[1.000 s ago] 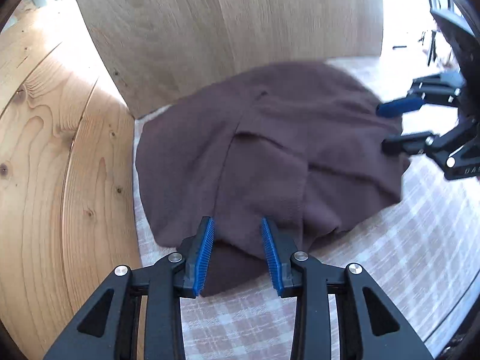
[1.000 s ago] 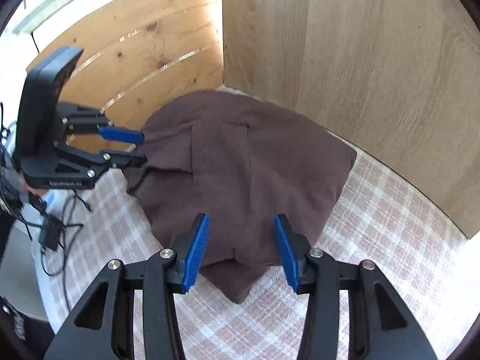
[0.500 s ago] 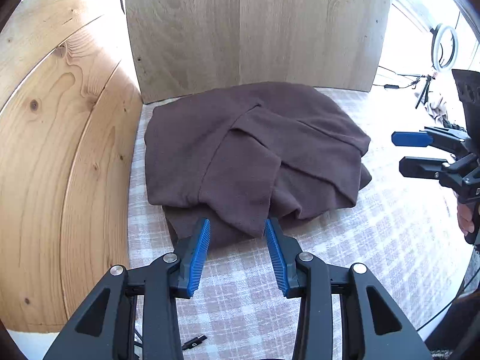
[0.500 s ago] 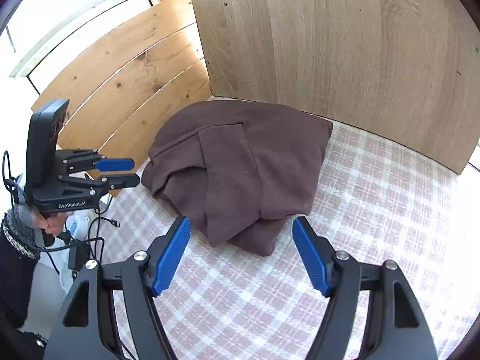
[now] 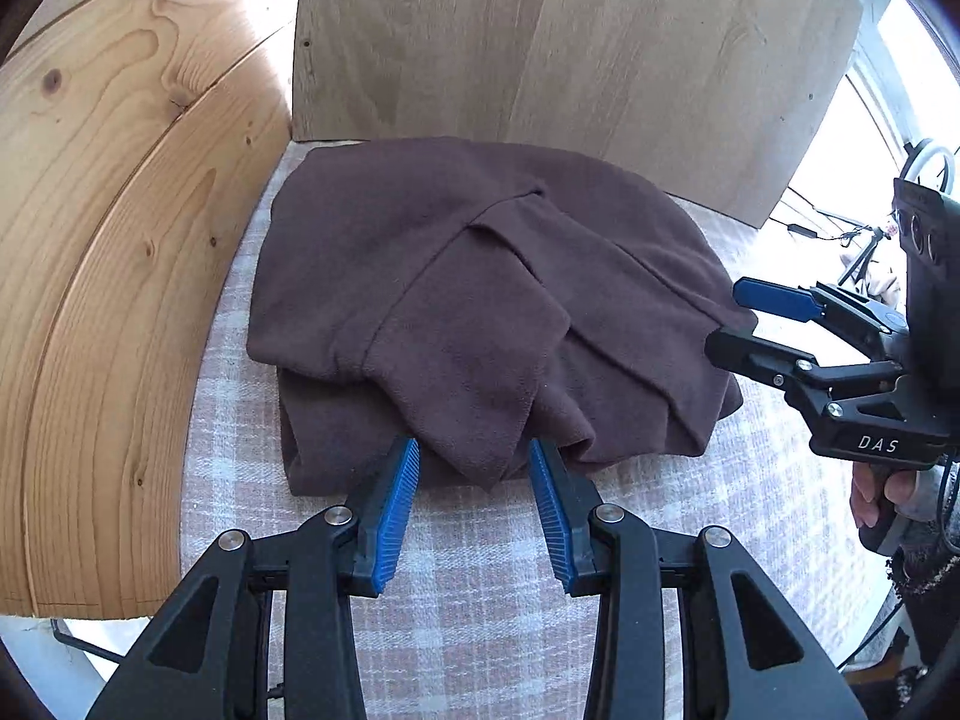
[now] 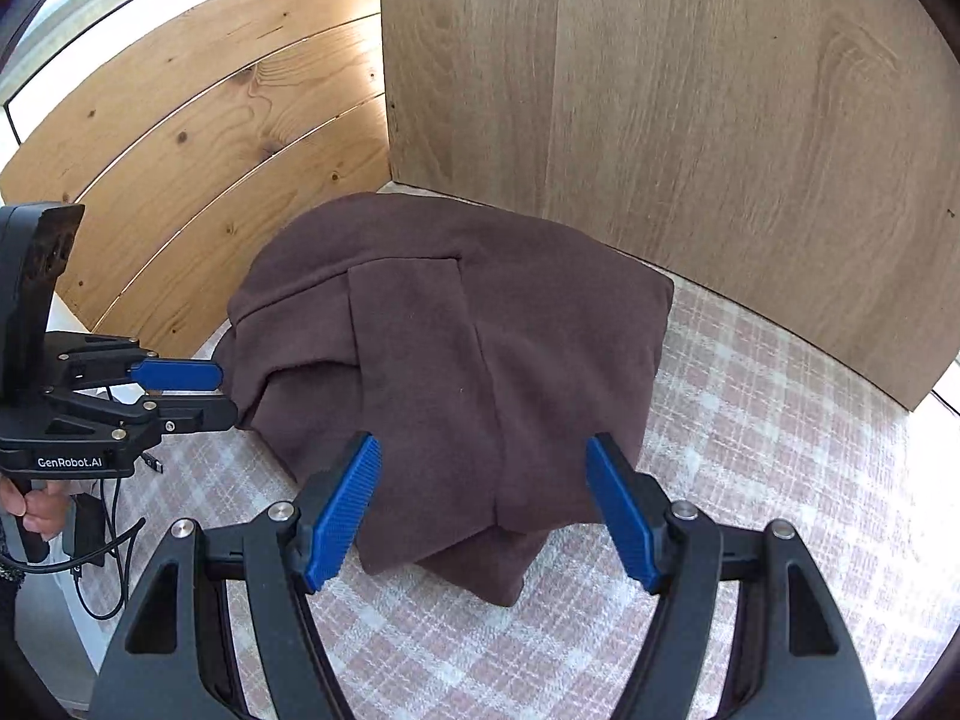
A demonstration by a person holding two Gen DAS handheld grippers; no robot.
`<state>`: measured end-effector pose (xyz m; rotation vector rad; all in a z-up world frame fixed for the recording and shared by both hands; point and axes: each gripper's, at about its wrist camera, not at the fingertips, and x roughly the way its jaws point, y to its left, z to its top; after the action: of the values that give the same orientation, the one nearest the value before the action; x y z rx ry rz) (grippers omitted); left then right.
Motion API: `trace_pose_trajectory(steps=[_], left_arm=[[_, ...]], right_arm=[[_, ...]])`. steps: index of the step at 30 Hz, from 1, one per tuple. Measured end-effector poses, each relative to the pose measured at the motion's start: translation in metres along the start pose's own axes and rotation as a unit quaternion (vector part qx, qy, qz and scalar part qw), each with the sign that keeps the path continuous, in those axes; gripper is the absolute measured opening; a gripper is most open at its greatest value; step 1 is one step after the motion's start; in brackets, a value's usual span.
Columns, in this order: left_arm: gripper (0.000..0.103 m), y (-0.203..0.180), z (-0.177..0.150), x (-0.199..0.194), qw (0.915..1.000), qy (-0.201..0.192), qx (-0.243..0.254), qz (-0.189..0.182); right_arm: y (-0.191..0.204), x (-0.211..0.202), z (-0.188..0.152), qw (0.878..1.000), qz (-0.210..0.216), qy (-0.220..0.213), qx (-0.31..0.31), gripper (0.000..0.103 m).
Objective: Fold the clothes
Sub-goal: 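Lay the bundle down against the wooden board and open both grippers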
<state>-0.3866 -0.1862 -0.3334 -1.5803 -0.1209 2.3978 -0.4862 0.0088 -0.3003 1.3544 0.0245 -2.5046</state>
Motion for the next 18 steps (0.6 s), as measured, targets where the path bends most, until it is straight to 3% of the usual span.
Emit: trace_pose_trajectory(steps=[2, 7, 14, 18], left_arm=[[0.029, 0.000, 0.006, 0.015, 0.9998, 0.013, 0.008, 0.012], [0.009, -0.008, 0.007, 0.009, 0.9981, 0.009, 0.051, 0.034], [0.009, 0.012, 0.002, 0.016, 0.9933, 0.043, 0.083, 0.068], [0.013, 0.009, -0.001, 0.001, 0.9924, 0.035, 0.091, 0.074]], right_arm=[[-0.001, 0.002, 0.000, 1.000, 0.002, 0.001, 0.000, 0.070], [-0.002, 0.010, -0.002, 1.000, -0.006, 0.013, -0.015, 0.070], [-0.003, 0.031, -0.008, 0.998, -0.020, 0.046, -0.034, 0.071], [-0.001, 0.022, -0.004, 0.998, -0.030, 0.047, -0.042, 0.071]])
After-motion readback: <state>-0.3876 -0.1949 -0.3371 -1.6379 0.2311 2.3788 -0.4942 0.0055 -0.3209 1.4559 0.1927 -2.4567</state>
